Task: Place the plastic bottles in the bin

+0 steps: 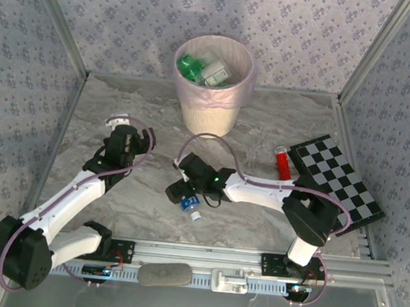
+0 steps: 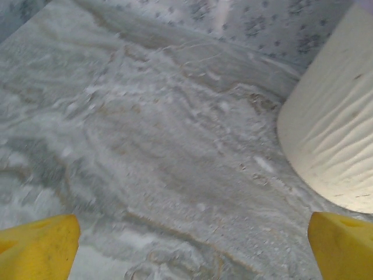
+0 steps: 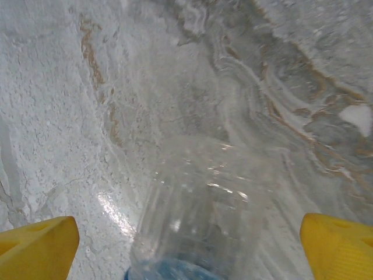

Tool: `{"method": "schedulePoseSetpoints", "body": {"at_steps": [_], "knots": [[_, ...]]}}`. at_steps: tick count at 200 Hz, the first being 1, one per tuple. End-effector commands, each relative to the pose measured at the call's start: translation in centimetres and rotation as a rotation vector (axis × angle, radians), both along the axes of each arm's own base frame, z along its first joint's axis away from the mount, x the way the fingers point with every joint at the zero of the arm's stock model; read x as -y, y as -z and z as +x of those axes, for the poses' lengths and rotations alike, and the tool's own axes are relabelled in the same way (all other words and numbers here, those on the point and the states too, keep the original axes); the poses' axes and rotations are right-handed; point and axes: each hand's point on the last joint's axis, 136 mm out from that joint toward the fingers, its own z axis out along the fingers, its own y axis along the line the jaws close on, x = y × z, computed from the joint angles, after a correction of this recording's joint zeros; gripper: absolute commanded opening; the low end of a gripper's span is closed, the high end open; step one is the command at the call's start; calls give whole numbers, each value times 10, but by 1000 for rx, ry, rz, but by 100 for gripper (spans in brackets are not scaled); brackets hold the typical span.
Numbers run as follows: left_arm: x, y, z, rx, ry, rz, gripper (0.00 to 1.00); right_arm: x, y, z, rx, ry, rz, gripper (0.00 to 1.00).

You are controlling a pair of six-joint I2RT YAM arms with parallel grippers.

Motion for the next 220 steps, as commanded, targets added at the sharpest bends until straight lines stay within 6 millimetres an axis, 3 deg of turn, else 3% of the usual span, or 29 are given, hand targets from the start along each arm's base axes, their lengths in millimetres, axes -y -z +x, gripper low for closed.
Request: {"method": "schedulePoseSetpoints", "body": {"at_steps": [1,62,95,100,136,142,172,220], "knots": [[-15,10,-11,3,-107,-75,100,5,13,-2,-6,17,-107,99],[-12,43,-29,-96,-89,-112,100,24,47,-4,-40,89,-263,99],[-8,51,-29,-99,-85,-148,100,27,54,-8,-58,83,-284,92],[-7,51,-28,-99,-82,-151,100,18,45,-4,-47,81,-257,90],[1,56,-22,-128,-56,-155,100,15,38,-2,-31,90,-225,72],[2,57,-22,-134,-50,-156,100,25,46,-6,-39,94,-244,69],[11,60,-16,-144,-24,-171,100,33,37,-5,-8,118,-190,60],[22,58,-6,-142,1,-189,100,44,3,14,71,180,-42,51]]}}
